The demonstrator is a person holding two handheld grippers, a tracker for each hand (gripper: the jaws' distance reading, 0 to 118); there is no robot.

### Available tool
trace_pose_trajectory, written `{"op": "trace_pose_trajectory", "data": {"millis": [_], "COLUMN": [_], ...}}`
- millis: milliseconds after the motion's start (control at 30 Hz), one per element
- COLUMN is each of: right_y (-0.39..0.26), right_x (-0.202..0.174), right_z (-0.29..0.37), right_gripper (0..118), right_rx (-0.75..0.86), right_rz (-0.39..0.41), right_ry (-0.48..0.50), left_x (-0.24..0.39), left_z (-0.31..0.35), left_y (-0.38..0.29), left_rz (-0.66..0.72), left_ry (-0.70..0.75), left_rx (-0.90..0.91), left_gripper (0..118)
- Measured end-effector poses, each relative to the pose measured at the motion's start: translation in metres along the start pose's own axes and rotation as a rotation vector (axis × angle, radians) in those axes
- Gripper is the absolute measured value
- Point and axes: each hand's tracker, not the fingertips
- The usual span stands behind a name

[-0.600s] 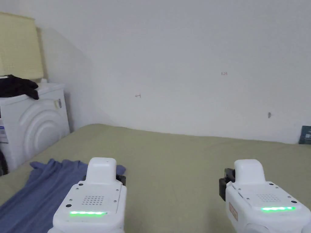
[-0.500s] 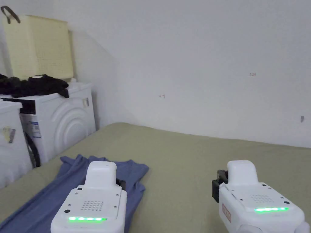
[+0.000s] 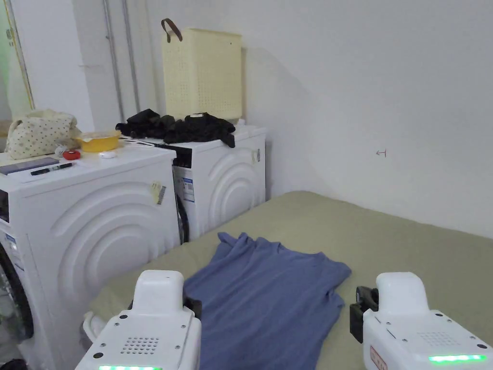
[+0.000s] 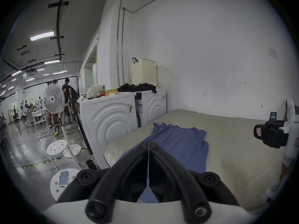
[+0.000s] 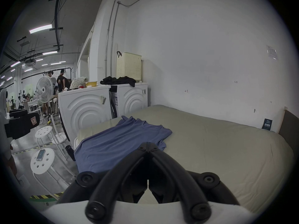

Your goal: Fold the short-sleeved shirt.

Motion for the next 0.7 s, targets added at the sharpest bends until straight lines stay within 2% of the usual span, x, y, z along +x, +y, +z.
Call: {"op": "trace_pose_trajectory", "data": {"millis": [200,333,500,600,700], "right_y": [-0.001,0.002,0.003,-0.003,-0.008], "right_x": [0.016,0.029,0.049,0.065,0.087], "right_z": [-0.006,-0.023,-0.056,-0.075,-0.091], "right_gripper": [1,1,1,1,1], "right_rx": [-0.011,-0.031,-0.054,-0.079,-0.116], "right_rz": [0.012,0.013,0.013,0.017,0.010], "right_ry": [-0.038,-0.058,-0.070,-0.081,-0.086], "left_x": [0.024,0.040,0.063,0.079,0.101], "left_z": [-0.024,-0.064,-0.161,-0.236,-0.319], "left_y": [0.001,0.005,0.014,0.014,0.006], "left_rz": [-0.009,-0.029,-0.055,-0.054,-0.108], "left_ry": [-0.069,-0.130,-0.214,-0.303,-0.455], "left_rx": [-0.011,-0.072,-0.182,-0.273,-0.415], "left_gripper": [0,0,1,1,1]}}
